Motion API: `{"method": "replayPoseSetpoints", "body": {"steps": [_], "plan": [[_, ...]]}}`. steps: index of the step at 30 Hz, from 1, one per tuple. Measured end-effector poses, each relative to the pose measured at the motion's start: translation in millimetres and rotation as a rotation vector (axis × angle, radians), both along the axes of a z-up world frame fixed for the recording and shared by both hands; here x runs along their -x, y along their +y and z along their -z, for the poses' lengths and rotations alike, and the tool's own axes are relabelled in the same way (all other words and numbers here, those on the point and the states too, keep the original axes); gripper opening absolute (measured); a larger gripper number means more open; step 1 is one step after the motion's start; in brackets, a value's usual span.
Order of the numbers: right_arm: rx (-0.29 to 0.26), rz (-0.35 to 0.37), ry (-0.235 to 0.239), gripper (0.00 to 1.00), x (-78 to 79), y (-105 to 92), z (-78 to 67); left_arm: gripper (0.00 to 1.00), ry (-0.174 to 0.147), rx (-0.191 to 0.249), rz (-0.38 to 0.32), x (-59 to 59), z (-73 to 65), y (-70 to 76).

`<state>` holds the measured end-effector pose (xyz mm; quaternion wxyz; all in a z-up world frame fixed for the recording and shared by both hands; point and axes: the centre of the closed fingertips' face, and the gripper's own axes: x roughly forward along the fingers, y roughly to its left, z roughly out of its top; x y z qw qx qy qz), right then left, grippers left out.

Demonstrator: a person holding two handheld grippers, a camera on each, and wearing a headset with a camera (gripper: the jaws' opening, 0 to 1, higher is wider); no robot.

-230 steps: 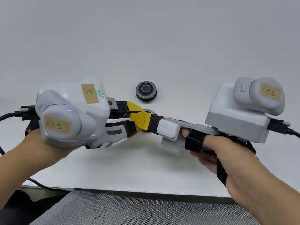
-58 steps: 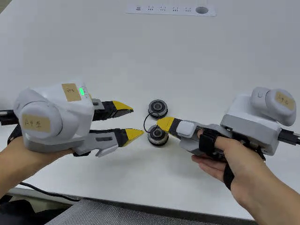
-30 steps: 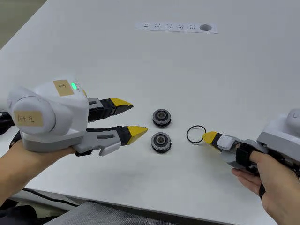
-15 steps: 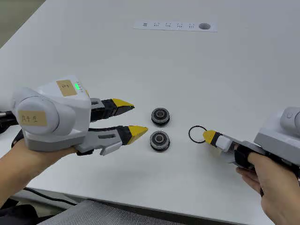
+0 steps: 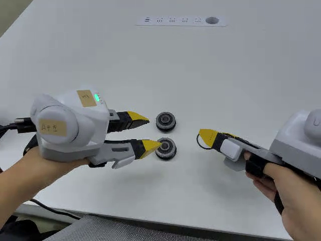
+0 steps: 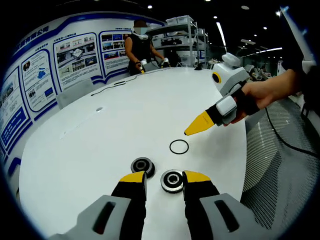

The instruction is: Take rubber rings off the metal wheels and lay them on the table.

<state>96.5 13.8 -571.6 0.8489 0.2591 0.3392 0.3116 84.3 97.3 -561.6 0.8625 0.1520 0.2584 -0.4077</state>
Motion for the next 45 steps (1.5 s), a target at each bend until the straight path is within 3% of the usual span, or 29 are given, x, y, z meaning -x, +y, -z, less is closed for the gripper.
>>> {"method": "replayPoseSetpoints", "body": {"steps": [4, 16, 24, 38, 45], "plan": [[-0.007, -0.035, 0.002, 0.26, 6.6, 5.3, 2.4, 0.29, 0.024, -0.02, 0.026, -0.3, 12.5, -5.3], [-0.016, -0.126, 0.022, 0.27, 26.9, 20.7, 4.2, 0.25, 0.068, -0.03, 0.075, -0.6, 30.6, -14.2], [-0.059, -0.13, 0.049, 0.25, 28.8, 23.1, 2.8, 0.21, 0.087, -0.035, 0.072, -0.7, 33.6, -15.5], [-0.074, -0.099, 0.062, 0.23, 25.8, 13.6, 4.2, 0.16, 0.102, -0.06, 0.081, 3.7, 38.2, -15.8], [-0.079, -0.095, 0.073, 0.23, 28.8, 12.8, 6.4, 0.15, 0.099, -0.051, 0.086, 1.1, 37.9, -16.3]]}}
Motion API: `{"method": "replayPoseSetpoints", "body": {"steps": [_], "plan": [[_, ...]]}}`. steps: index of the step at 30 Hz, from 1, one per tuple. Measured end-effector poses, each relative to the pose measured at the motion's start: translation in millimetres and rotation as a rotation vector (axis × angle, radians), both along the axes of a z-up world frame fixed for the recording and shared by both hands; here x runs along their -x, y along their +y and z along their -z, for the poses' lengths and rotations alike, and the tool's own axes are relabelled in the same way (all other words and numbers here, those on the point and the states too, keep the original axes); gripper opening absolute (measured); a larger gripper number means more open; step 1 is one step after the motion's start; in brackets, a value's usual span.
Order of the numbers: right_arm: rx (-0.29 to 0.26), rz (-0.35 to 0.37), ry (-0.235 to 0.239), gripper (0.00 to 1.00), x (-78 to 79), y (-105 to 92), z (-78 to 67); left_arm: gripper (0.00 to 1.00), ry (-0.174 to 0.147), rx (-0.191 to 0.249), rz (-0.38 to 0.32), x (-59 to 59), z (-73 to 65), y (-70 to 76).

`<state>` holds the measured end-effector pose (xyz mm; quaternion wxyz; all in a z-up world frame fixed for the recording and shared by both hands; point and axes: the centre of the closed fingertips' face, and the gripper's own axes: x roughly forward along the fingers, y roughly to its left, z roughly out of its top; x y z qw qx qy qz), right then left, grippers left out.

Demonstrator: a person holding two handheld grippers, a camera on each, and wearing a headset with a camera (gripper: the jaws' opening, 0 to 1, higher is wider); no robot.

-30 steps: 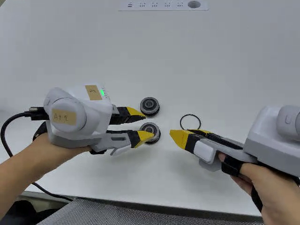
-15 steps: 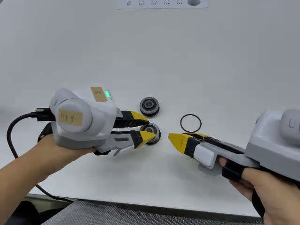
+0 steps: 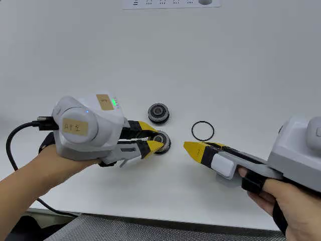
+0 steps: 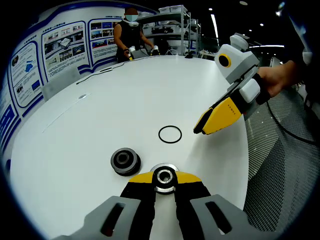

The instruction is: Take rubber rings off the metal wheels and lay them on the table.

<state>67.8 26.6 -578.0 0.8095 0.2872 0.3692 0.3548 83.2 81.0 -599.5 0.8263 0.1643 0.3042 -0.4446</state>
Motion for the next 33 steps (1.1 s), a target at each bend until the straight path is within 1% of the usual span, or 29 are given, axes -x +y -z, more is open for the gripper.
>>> {"method": "replayPoseSetpoints", "body": {"steps": [1, 2, 5, 9, 13, 15, 16, 18, 20, 22, 23, 24, 26, 29, 33], "plan": [[-0.005, 0.003, 0.003, 0.23, 0.1, 0.1, 0.0, 0.14, -0.011, -0.005, 0.016, -0.1, 0.5, -0.8], [-0.006, 0.003, 0.004, 0.23, 0.3, 0.3, -0.1, 0.14, -0.004, -0.009, 0.01, 0.4, 1.2, 0.2], [-0.001, -0.001, 0.003, 0.23, 0.6, 0.7, 0.3, 0.14, -0.01, -0.018, 0.023, 0.9, 1.6, 0.3], [-0.015, -0.002, 0.005, 0.23, 0.5, 4.1, -2.1, 0.14, -0.022, -0.034, 0.046, 2.4, 2.2, 0.9], [-0.034, -0.015, 0.02, 0.23, 0.5, 13.3, -1.6, 0.13, -0.025, -0.048, 0.059, 2.9, 2.2, 1.6], [-0.043, -0.027, 0.03, 0.26, 0.3, 20.9, -0.4, 0.13, -0.023, -0.058, 0.066, 3.2, 2.2, 1.7], [-0.047, -0.028, 0.037, 0.29, 0.0, 25.7, 0.0, 0.13, -0.027, -0.066, 0.074, 3.6, 2.2, 1.8], [-0.064, -0.023, 0.04, 0.39, -1.9, 32.0, -2.0, 0.13, -0.026, -0.067, 0.074, 3.7, 2.1, 1.7], [-0.087, -0.029, 0.068, 0.44, -1.9, 41.3, -3.4, 0.13, -0.028, -0.065, 0.079, 4.0, 2.2, 2.6], [-0.102, -0.032, 0.081, 0.45, -2.5, 49.4, -3.9, 0.13, -0.029, -0.063, 0.083, 4.5, 2.1, 2.9], [-0.102, -0.032, 0.093, 0.46, -2.1, 51.8, -3.0, 0.12, -0.03, -0.063, 0.085, 4.5, 2.0, 2.9], [-0.097, -0.026, 0.096, 0.47, -3.2, 53.7, -1.7, 0.12, -0.032, -0.062, 0.088, 4.7, 2.0, 3.2], [-0.077, -0.012, 0.102, 0.47, -5.1, 54.2, 2.0, 0.12, -0.034, -0.066, 0.092, 4.8, 1.9, 3.6], [-0.069, 0.019, 0.119, 0.48, -9.3, 52.0, 6.8, 0.12, -0.034, -0.072, 0.096, 5.4, 1.8, 4.8], [-0.084, 0.012, 0.152, 0.48, -7.7, 53.9, 10.6, 0.12, -0.03, -0.074, 0.107, 6.9, 1.6, 6.4]]}}
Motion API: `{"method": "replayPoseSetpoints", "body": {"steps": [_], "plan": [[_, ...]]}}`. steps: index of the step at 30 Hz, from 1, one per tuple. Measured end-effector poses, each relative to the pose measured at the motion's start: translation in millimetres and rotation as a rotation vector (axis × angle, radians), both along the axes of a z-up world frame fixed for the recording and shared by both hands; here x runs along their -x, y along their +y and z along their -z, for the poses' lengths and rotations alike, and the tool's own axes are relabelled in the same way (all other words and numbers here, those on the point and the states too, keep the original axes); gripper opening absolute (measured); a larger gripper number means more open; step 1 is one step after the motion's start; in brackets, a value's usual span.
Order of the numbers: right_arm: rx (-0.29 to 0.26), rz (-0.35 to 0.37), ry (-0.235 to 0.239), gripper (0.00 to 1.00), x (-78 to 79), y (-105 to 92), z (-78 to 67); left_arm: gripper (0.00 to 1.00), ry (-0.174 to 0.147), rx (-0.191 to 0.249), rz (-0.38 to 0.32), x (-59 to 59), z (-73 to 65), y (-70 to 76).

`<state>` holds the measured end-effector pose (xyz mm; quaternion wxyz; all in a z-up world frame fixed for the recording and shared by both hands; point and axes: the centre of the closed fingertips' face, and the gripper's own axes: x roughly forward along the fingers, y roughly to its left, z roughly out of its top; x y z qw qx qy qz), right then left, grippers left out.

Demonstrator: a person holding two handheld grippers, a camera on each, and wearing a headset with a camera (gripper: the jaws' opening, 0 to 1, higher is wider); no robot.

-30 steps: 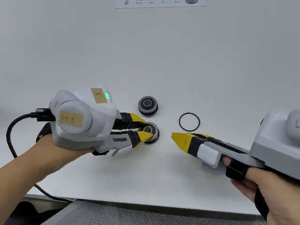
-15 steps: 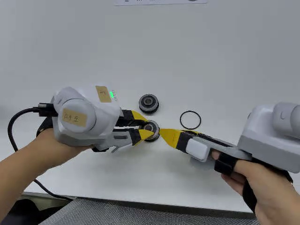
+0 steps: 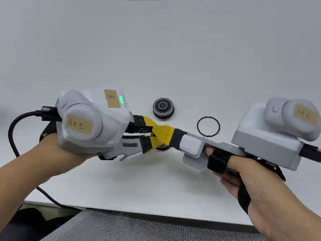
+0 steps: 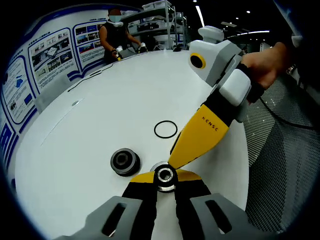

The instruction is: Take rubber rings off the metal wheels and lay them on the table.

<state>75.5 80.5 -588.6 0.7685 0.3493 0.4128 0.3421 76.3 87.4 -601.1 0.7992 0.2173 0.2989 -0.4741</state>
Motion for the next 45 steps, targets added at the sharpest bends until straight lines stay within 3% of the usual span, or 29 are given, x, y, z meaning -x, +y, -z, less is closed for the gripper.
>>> {"method": "replayPoseSetpoints", "body": {"steps": [7, 21, 29, 31, 36, 40, 45], "plan": [[-0.015, -0.02, 0.034, 0.51, 5.0, 4.6, 0.8, 0.12, 0.0, 0.002, 0.002, -0.4, -0.3, -0.8], [-0.026, -0.041, 0.048, 0.49, 1.1, 10.4, 4.4, 0.12, 0.001, 0.002, 0.007, -1.2, -0.3, -1.6], [-0.066, -0.052, 0.068, 0.47, 3.6, 8.7, 5.3, 0.12, 0.0, 0.004, 0.002, -1.3, -0.3, -2.0], [-0.095, -0.044, 0.109, 0.46, 5.5, 7.0, 8.1, 0.12, 0.0, 0.009, -0.004, -1.3, -0.4, -2.0], [-0.089, -0.05, 0.061, 0.45, 8.5, 8.0, 3.3, 0.12, 0.002, 0.006, -0.005, -1.5, -0.3, -2.2], [-0.101, -0.032, 0.071, 0.44, 7.1, 5.8, 4.2, 0.12, 0.002, 0.006, -0.006, -1.7, -0.1, -2.2], [-0.09, -0.02, 0.068, 0.33, 3.1, -0.5, 9.0, 0.12, 0.002, 0.004, -0.003, -1.8, 0.0, -2.2]]}}
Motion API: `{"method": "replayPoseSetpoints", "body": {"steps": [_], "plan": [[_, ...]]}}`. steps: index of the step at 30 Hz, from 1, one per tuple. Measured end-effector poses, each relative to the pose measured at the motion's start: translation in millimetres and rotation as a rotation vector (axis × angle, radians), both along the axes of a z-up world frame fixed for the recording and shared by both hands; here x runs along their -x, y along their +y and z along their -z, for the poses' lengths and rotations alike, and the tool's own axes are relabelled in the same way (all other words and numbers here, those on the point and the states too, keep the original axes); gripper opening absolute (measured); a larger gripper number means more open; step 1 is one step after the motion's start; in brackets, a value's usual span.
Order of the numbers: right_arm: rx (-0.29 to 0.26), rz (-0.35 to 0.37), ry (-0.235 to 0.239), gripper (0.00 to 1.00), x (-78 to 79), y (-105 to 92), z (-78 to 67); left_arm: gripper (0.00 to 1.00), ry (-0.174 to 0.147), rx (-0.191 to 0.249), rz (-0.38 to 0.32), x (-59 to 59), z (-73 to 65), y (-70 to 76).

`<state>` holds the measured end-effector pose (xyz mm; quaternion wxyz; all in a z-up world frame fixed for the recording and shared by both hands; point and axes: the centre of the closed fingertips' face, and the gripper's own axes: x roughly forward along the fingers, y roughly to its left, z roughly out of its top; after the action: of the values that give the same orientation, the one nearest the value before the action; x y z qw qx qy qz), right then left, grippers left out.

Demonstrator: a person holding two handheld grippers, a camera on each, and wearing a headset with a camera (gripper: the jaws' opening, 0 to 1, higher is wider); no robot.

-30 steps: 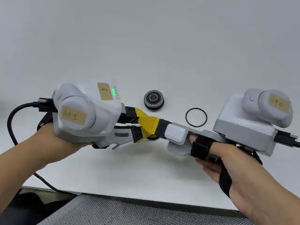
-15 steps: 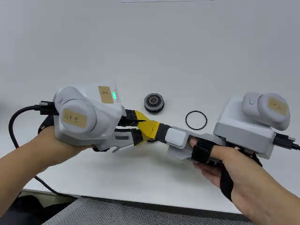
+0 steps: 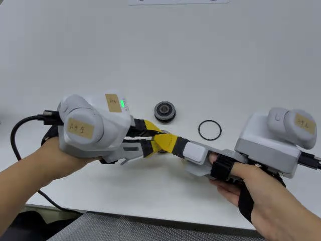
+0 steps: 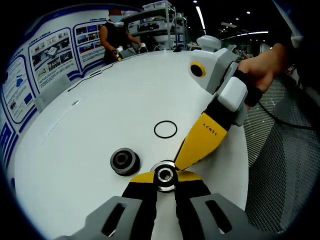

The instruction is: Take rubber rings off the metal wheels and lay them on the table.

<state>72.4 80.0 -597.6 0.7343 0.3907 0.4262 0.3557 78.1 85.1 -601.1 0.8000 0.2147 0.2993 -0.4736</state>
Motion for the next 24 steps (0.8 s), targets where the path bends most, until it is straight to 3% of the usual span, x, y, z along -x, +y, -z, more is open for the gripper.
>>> {"method": "replayPoseSetpoints", "body": {"steps": [9, 24], "plan": [[0.047, 0.005, 0.045, 0.1, -4.1, -7.0, 17.5, 0.12, 0.002, 0.001, 0.0, 0.3, -0.2, -0.2], [0.063, 0.004, 0.044, 0.03, -6.1, -8.4, 18.1, 0.12, 0.003, 0.0, 0.0, 0.1, 0.2, 0.0]]}}
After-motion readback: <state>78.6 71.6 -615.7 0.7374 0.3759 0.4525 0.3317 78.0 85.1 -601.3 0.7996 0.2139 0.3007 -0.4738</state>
